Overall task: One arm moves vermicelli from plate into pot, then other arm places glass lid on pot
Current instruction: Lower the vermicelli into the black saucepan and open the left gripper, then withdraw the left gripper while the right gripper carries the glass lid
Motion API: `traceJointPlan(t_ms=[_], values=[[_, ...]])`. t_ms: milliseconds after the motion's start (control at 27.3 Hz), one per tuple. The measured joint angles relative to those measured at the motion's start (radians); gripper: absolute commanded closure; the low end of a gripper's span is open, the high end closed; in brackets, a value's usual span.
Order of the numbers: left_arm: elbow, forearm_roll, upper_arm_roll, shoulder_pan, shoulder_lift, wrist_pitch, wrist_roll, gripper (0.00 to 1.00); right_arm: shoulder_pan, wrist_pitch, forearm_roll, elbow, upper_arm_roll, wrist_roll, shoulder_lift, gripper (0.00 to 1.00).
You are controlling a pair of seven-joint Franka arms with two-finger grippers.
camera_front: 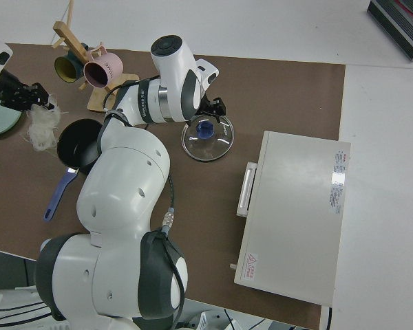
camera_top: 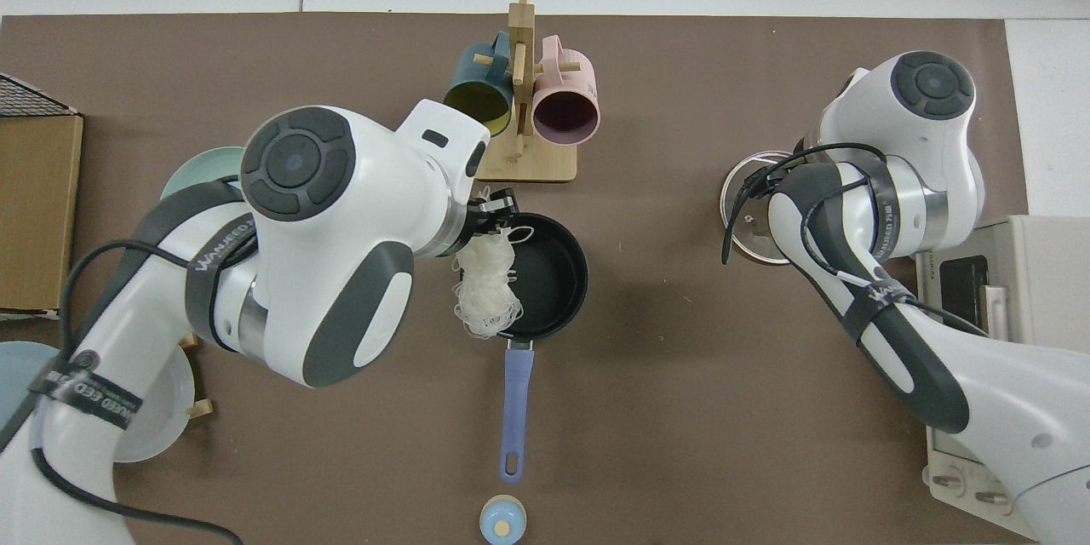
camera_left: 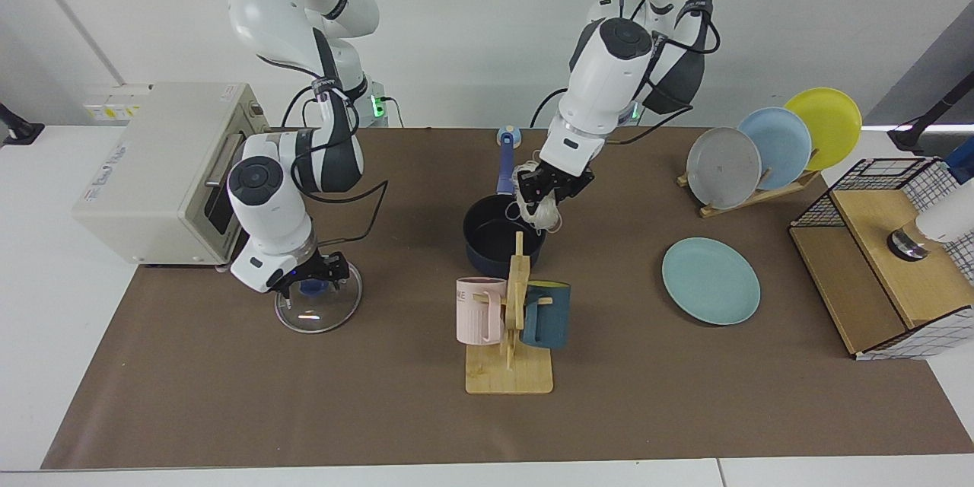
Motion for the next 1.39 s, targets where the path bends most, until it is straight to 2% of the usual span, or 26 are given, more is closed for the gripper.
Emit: traceJointPlan(t_ms=[183, 440, 696, 806, 1063, 1099, 1136, 1209, 1246, 1393], values=[[-0.055, -0.001, -0.023, -0.012, 0.023, 0.088, -0.002, 1.0, -0.005, 0.013, 0.0, -0.023, -0.002, -0.011, -0.001, 0.02], [-0.075, -0.001, -0.037, -0.019, 0.083, 0.161, -0.001, 1.0, -0.013, 0.014, 0.027, -0.033, -0.003, -0.012, -0.003, 0.03], [-0.092, -0.001, -0.037, -0.039, 0.149, 0.225, 0.002, 1.0, -0.013, 0.014, 0.041, -0.039, -0.002, -0.013, -0.007, 0.09], [-0.11, -0.001, -0.037, -0.039, 0.162, 0.257, 0.004, 1.0, -0.013, 0.013, 0.048, -0.043, -0.002, -0.013, -0.007, 0.23], [-0.128, -0.001, -0.034, -0.038, 0.167, 0.274, 0.005, 1.0, -0.013, 0.005, 0.059, -0.05, -0.002, -0.013, -0.012, 0.92], [-0.13, -0.001, -0.034, -0.038, 0.167, 0.274, 0.005, 0.91, -0.013, 0.003, 0.06, -0.05, -0.003, -0.013, -0.013, 0.99], [-0.131, -0.001, -0.034, -0.038, 0.167, 0.275, 0.005, 0.67, -0.013, 0.001, 0.06, -0.051, -0.003, -0.013, -0.014, 1.0], [-0.133, -0.001, -0.034, -0.037, 0.167, 0.278, 0.004, 0.12, -0.013, -0.001, 0.06, -0.052, -0.003, -0.013, -0.015, 1.0], [-0.133, -0.001, -0.033, -0.037, 0.167, 0.282, 0.003, 0.0, -0.013, -0.001, 0.06, -0.053, -0.003, -0.013, -0.015, 1.0], [-0.131, -0.001, -0.025, -0.035, 0.167, 0.302, 0.003, 0.0, -0.013, -0.001, 0.061, -0.053, -0.004, -0.003, -0.018, 1.0]])
